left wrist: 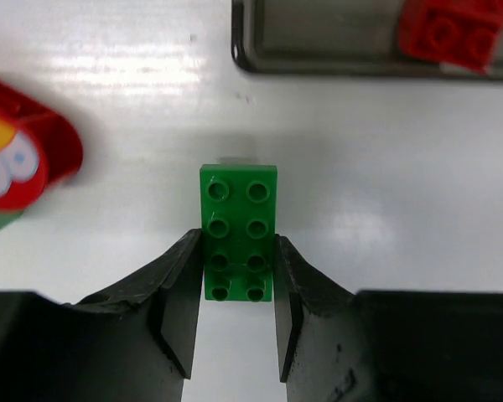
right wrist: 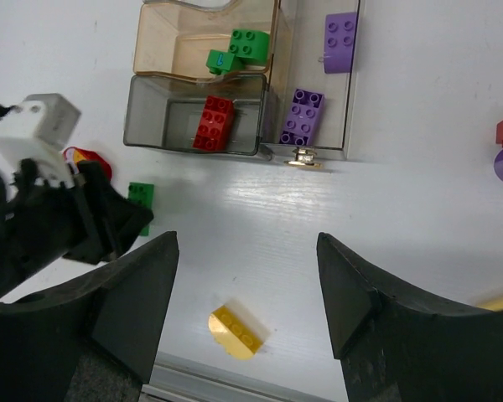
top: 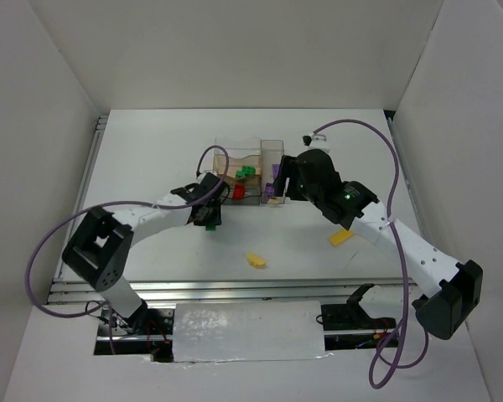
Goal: Sort the legos into containers by color
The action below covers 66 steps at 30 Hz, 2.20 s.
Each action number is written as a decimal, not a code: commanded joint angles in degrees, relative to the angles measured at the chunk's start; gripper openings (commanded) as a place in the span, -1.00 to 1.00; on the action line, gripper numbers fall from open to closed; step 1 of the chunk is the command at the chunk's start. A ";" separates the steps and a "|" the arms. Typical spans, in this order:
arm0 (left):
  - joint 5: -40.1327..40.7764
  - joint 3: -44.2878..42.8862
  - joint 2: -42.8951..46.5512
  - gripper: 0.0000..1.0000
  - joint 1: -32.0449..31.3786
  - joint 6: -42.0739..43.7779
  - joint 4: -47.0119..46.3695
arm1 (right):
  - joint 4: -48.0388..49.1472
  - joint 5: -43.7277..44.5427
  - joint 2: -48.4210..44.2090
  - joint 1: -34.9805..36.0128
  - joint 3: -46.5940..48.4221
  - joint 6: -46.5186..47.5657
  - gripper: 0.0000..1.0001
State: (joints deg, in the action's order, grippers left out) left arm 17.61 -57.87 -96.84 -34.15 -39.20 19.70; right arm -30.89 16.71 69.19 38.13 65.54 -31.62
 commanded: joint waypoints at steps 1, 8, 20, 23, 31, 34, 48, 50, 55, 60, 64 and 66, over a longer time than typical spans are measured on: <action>-2.49 -1.62 10.51 -1.00 -2.05 1.23 2.70 | 0.40 0.87 -2.83 0.54 0.47 1.03 0.48; 2.59 -11.90 13.44 -1.00 -2.06 6.40 4.11 | 0.39 2.01 -2.66 0.10 0.82 1.03 0.49; -1.23 -25.83 -7.22 -1.00 1.45 32.31 -13.78 | 1.01 1.92 -2.04 -0.86 -1.91 1.38 0.50; -10.64 -22.04 -7.66 -1.00 4.00 41.28 -24.40 | 0.57 2.01 -2.56 -0.95 -1.64 1.91 0.50; -29.81 -35.19 -18.62 -1.00 10.16 50.60 -14.72 | 0.31 1.66 -6.78 -1.04 -4.27 3.49 0.50; -31.40 -41.00 -23.73 -1.00 10.07 54.48 -9.16 | 0.31 2.01 -7.40 -1.13 -5.15 3.67 0.50; -24.56 -34.33 -21.99 -0.58 7.26 57.05 -14.61 | 0.75 0.52 -8.10 -1.57 -5.68 4.28 0.50; -22.89 -33.98 -21.99 -0.39 7.34 56.17 -15.57 | 0.66 0.52 -8.37 -1.57 -5.86 4.28 0.50; -20.77 -29.94 -18.75 0.99 7.43 54.50 -19.26 | 0.48 0.52 -8.54 -1.57 -5.77 4.46 0.50; -14.82 -26.08 -11.37 0.99 7.43 49.58 -25.67 | 0.40 0.25 -8.37 -1.48 -5.60 4.28 0.50; 2.83 -24.14 -1.62 0.99 7.52 33.88 -25.08 | 1.01 0.34 -8.81 -1.57 -6.12 4.02 0.52; 9.09 -21.86 2.16 0.99 8.48 25.80 -19.03 | 1.45 -0.01 -8.72 -1.57 -6.47 3.76 0.53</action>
State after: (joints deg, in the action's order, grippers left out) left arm 12.36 -80.82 -102.43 -26.76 1.39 -0.14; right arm -30.89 16.84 62.02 36.82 59.83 -28.01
